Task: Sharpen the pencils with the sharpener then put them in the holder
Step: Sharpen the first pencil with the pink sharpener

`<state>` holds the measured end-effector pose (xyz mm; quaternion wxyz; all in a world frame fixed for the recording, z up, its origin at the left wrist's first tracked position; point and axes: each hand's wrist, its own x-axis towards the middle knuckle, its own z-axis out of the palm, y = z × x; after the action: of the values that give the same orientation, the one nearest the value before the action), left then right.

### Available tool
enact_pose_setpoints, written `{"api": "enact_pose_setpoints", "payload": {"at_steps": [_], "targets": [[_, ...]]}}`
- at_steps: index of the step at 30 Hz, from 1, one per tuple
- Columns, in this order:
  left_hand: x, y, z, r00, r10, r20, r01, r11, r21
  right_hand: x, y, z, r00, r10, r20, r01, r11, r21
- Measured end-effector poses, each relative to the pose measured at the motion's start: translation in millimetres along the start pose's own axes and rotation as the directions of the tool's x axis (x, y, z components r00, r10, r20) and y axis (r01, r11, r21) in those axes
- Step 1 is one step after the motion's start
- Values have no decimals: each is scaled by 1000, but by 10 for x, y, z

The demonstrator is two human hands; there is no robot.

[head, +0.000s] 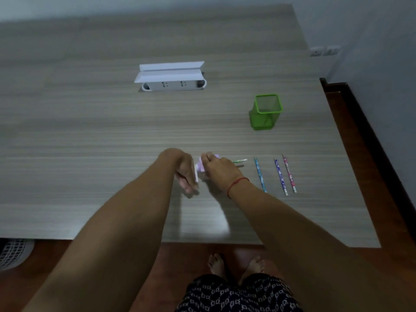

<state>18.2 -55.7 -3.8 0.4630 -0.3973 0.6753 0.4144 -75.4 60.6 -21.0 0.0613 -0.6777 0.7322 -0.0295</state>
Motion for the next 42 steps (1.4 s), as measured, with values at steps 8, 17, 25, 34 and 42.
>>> {"api": "enact_pose_setpoints", "payload": {"at_steps": [8,17,25,34,42], "targets": [[370,-126,96,705,126,-698,-102,992,75,-10,30,-55,993,42,114,-48,997,53],[152,-102,-188,599,233,-766,-225,967,117,54,-55,-53,995,55,84,-49,997,-65],[-310,22,-284,992,60,-111,-73,990,-120,67,-29,1,994,37,98,-38,999,11],[-128,-53,-74,996,59,-72,-74,968,-240,71,0,-52,991,11,132,-23,996,84],[318,-131,151,884,48,-466,-163,964,-208,85,-3,-84,989,40,144,-53,995,87]]}}
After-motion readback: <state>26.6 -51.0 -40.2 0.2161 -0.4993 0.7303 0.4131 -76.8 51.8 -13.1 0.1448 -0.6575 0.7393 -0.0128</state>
